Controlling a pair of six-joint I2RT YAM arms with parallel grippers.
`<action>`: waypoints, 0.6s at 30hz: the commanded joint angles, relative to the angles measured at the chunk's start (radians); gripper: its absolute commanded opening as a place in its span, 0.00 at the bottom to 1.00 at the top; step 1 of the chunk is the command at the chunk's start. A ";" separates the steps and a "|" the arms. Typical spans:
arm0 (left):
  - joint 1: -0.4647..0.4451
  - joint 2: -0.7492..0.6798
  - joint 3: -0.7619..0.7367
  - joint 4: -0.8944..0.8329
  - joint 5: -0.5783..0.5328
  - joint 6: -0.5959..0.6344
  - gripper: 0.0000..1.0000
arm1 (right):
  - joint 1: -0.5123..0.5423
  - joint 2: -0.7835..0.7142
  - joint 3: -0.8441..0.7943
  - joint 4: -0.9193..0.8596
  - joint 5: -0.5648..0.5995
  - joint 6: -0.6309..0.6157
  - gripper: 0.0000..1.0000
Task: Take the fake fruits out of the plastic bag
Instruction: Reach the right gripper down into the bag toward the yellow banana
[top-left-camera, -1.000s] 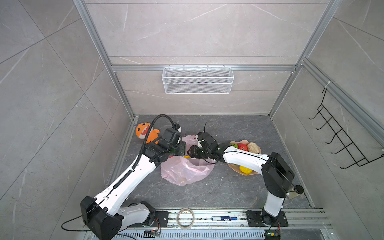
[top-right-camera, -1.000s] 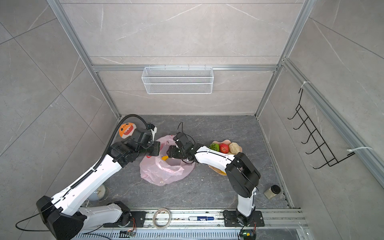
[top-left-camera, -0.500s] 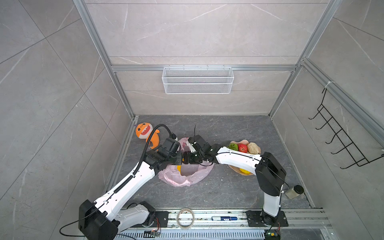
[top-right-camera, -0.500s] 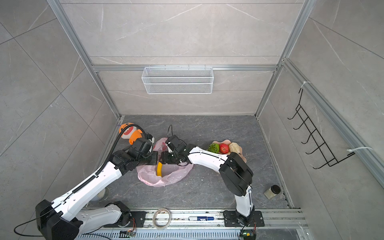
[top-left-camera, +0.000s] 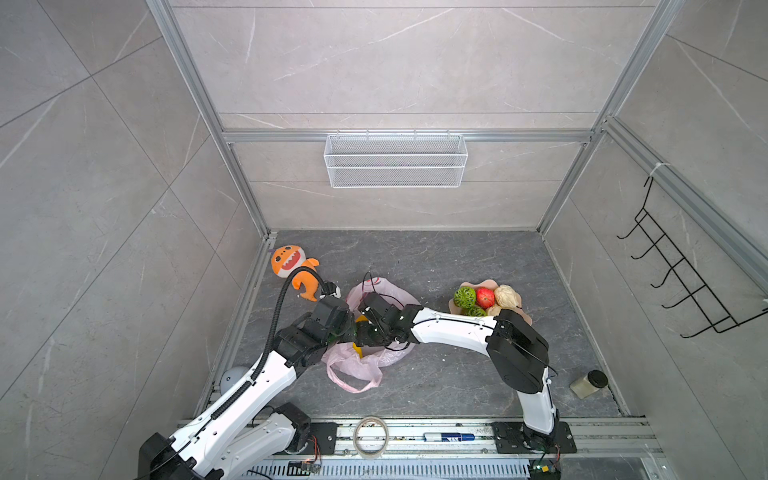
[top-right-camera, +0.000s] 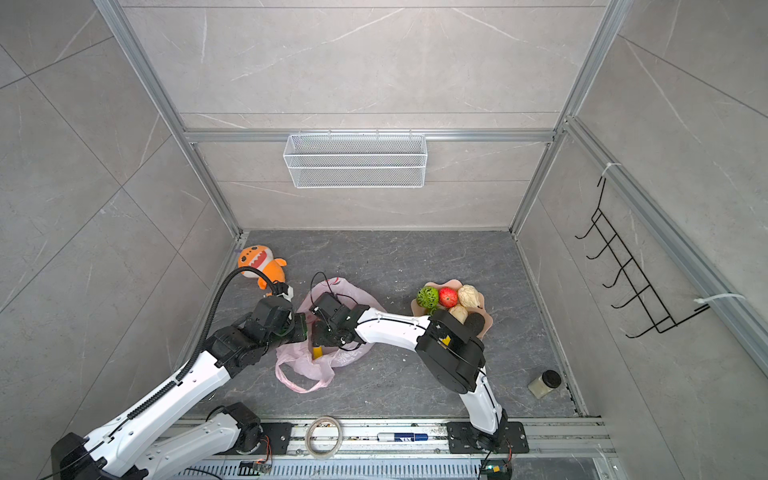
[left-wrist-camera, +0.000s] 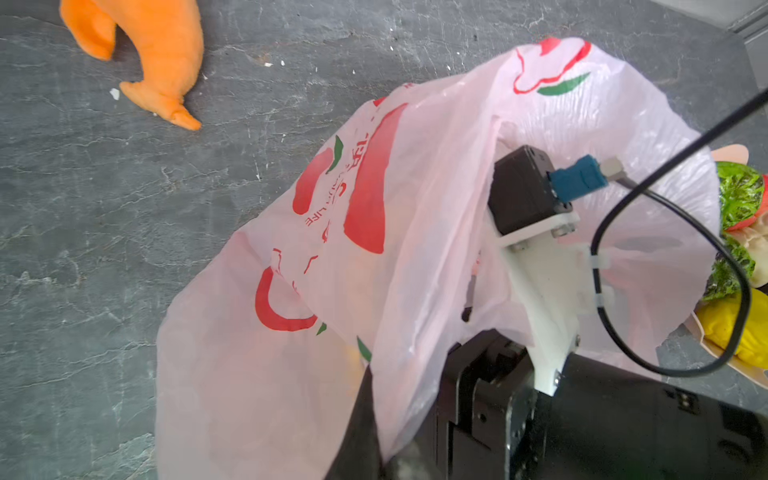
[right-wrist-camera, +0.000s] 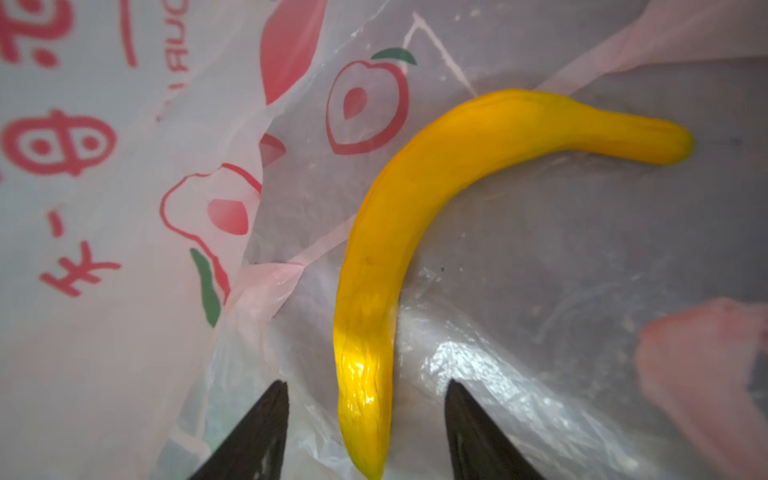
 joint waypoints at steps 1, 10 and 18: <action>0.002 -0.022 0.001 -0.042 -0.039 -0.001 0.00 | 0.011 0.006 0.037 -0.051 0.100 0.072 0.63; 0.002 0.001 -0.023 -0.086 -0.046 0.005 0.00 | 0.010 0.060 0.173 -0.167 0.183 0.202 0.64; 0.001 -0.076 -0.111 -0.030 -0.069 -0.006 0.00 | 0.010 0.128 0.251 -0.240 0.182 0.285 0.63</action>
